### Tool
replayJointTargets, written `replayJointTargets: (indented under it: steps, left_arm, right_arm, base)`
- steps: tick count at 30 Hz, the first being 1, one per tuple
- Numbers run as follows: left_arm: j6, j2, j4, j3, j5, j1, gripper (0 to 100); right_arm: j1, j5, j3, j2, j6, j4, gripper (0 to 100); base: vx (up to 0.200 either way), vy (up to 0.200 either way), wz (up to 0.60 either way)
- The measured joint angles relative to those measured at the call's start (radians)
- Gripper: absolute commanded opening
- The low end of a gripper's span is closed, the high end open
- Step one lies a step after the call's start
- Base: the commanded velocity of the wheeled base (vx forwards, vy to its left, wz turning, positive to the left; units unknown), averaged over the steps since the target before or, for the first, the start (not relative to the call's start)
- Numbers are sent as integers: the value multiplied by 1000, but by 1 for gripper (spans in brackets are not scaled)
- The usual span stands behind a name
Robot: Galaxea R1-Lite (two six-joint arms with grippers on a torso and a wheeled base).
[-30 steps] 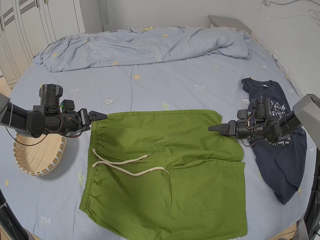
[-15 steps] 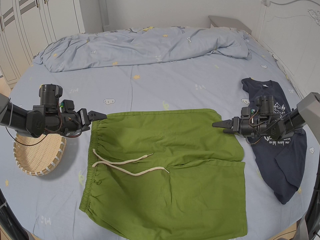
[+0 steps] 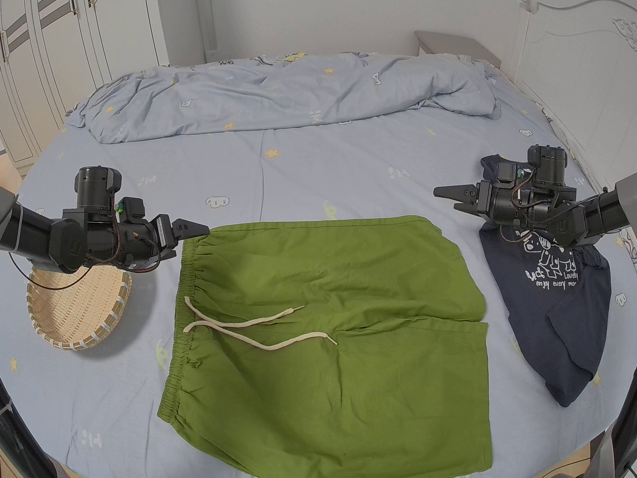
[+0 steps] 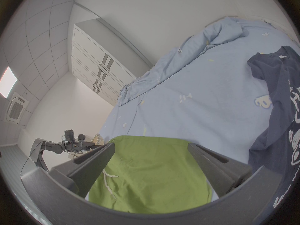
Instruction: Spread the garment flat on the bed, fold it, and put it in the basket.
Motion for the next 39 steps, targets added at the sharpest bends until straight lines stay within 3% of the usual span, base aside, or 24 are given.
replayJointTargets:
  steps: [10, 18, 27, 34, 39]
  left_arm:
    - [4, -5, 0, 0, 0, 7, 100]
    - [5, -5, 0, -1, 0, 7, 100]
    - [5, -4, 0, 1, 0, 6, 100]
    - [4, -4, 0, 1, 0, 4, 100]
    - [3, -4, 0, 1, 0, 3, 100]
  right_arm:
    - [-44, 1, -131, 176, -3, 4, 100]
    - [-31, 2, -148, 233, 2, 11, 100]
    - [-44, 5, -130, 225, -12, 114, 100]
    - [-67, 3, -118, 165, -33, 274, 100]
    - [-51, 3, -118, 138, -40, 295, 100]
  base:
    - [0, 0, 0]
    - [0, 0, 0]
    - [0, 0, 0]
    - [0, 0, 0]
    - [0, 0, 0]
